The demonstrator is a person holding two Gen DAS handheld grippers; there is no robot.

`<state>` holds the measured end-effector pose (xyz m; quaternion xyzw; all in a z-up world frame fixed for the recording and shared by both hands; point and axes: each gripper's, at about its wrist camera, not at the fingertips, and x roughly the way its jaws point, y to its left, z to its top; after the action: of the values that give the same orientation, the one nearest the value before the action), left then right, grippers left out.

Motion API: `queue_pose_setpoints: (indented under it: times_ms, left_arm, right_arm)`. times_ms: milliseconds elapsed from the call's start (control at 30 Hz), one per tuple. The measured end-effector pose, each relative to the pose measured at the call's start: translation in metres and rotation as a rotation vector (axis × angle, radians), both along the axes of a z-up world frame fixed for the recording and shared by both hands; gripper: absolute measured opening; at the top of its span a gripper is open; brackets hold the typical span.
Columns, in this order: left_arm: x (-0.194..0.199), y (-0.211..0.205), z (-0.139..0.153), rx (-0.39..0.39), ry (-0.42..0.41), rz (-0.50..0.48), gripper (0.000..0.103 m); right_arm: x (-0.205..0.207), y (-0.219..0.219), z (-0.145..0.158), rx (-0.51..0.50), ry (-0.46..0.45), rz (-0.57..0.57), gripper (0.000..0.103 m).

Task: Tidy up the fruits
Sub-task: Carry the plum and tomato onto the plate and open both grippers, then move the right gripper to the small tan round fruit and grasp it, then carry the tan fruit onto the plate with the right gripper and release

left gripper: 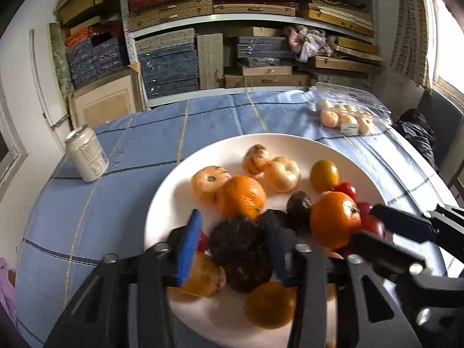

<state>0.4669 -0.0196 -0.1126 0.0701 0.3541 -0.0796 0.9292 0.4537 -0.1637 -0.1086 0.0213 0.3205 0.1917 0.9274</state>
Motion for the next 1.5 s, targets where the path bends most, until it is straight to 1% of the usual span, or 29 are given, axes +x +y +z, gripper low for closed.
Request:
queue_pose_setpoints:
  times_ms: [33, 67, 100, 200, 300, 367, 433, 500, 567, 633, 667, 700, 733, 767, 833, 933, 1000, 1033, 1067, 1100, 1133, 1167, 1200, 1233, 1333, 1433, 1500]
  left_arm:
    - [-0.001, 0.005, 0.002, -0.003, -0.024, 0.034, 0.072]
    - [-0.001, 0.009, 0.004, -0.009, -0.035, 0.043, 0.078]
    - [-0.001, 0.014, 0.004, -0.024, -0.035, 0.047, 0.082]
    - [-0.002, 0.022, 0.003, -0.049, -0.013, 0.054, 0.082]
    - [-0.014, 0.030, 0.005, -0.063, -0.022, 0.062, 0.082]
    - [-0.031, 0.034, 0.009, -0.085, -0.032, 0.050, 0.082]
    - [-0.056, 0.032, 0.011, -0.103, -0.040, -0.003, 0.082]
    - [-0.082, 0.021, 0.009, -0.069, -0.049, -0.075, 0.082]
    - [-0.106, 0.007, 0.001, -0.023, -0.050, -0.137, 0.082]
    - [-0.121, -0.006, -0.008, 0.024, -0.052, -0.175, 0.082]
    - [-0.129, -0.010, -0.012, 0.052, -0.063, -0.176, 0.082]
    - [-0.133, -0.011, -0.015, 0.066, -0.072, -0.170, 0.082]
    - [-0.137, -0.008, -0.017, 0.075, -0.078, -0.159, 0.082]
    - [-0.139, -0.001, -0.017, 0.069, -0.075, -0.141, 0.082]
    - [-0.140, 0.019, -0.016, 0.036, -0.066, -0.091, 0.082]
    - [-0.134, 0.044, -0.020, -0.003, -0.032, -0.024, 0.082]
    - [-0.130, 0.053, -0.022, -0.009, -0.013, -0.001, 0.080]
    - [-0.127, 0.055, -0.025, -0.008, -0.001, 0.004, 0.073]
    - [-0.124, 0.055, -0.028, -0.006, 0.012, 0.003, 0.061]
    - [-0.122, 0.054, -0.031, -0.007, 0.026, -0.004, 0.056]
    - [-0.119, 0.053, -0.035, -0.006, 0.049, -0.017, 0.048]
    - [-0.117, 0.050, -0.038, 0.000, 0.060, -0.028, 0.046]
    - [-0.115, 0.049, -0.040, 0.003, 0.077, -0.036, 0.046]
    - [-0.114, 0.049, -0.040, -0.003, 0.075, -0.039, 0.046]
    - [-0.116, 0.052, -0.037, -0.005, 0.056, -0.031, 0.046]
    - [-0.118, 0.049, -0.036, 0.000, 0.054, -0.042, 0.046]
    - [-0.120, 0.047, -0.027, 0.003, 0.020, -0.048, 0.046]
  right_arm:
    - [0.001, -0.002, -0.001, 0.007, -0.003, -0.015, 0.053]
    - [0.000, -0.005, -0.001, 0.023, -0.010, -0.016, 0.061]
    - [-0.001, -0.008, -0.001, 0.037, -0.013, -0.009, 0.062]
    - [-0.003, -0.017, -0.002, 0.073, -0.002, -0.003, 0.062]
    - [-0.018, -0.027, -0.001, 0.098, -0.005, -0.009, 0.062]
    - [-0.032, -0.036, 0.002, 0.125, -0.020, -0.015, 0.062]
    - [-0.046, -0.043, 0.005, 0.137, -0.028, -0.019, 0.062]
    - [-0.065, -0.051, 0.006, 0.136, -0.049, -0.028, 0.068]
    - [-0.084, -0.057, 0.005, 0.137, -0.065, -0.033, 0.068]
    - [-0.095, -0.055, -0.002, 0.131, -0.043, 0.001, 0.069]
    - [-0.099, -0.049, -0.006, 0.102, -0.026, 0.030, 0.069]
    - [-0.104, -0.038, -0.012, 0.040, -0.018, 0.059, 0.069]
    - [-0.106, -0.029, -0.017, -0.012, -0.014, 0.084, 0.069]
    - [-0.105, -0.021, -0.020, -0.040, -0.006, 0.101, 0.069]
    - [-0.103, -0.004, -0.027, -0.081, 0.014, 0.136, 0.064]
    - [-0.097, 0.019, -0.036, -0.130, 0.033, 0.160, 0.062]
    - [-0.092, 0.027, -0.040, -0.146, 0.044, 0.158, 0.054]
    - [-0.089, 0.030, -0.043, -0.150, 0.053, 0.154, 0.052]
    - [-0.085, 0.034, -0.045, -0.152, 0.068, 0.155, 0.048]
    - [-0.082, 0.037, -0.048, -0.150, 0.084, 0.156, 0.043]
    - [-0.077, 0.039, -0.049, -0.146, 0.093, 0.157, 0.041]
    - [-0.074, 0.040, -0.049, -0.136, 0.098, 0.154, 0.038]
    - [-0.070, 0.042, -0.049, -0.130, 0.100, 0.153, 0.033]
    - [-0.069, 0.043, -0.049, -0.128, 0.104, 0.155, 0.027]
    - [-0.068, 0.047, -0.049, -0.136, 0.108, 0.158, 0.026]
    - [-0.077, 0.044, -0.045, -0.119, 0.099, 0.173, 0.026]
    - [-0.085, 0.040, -0.035, -0.088, 0.079, 0.179, 0.026]
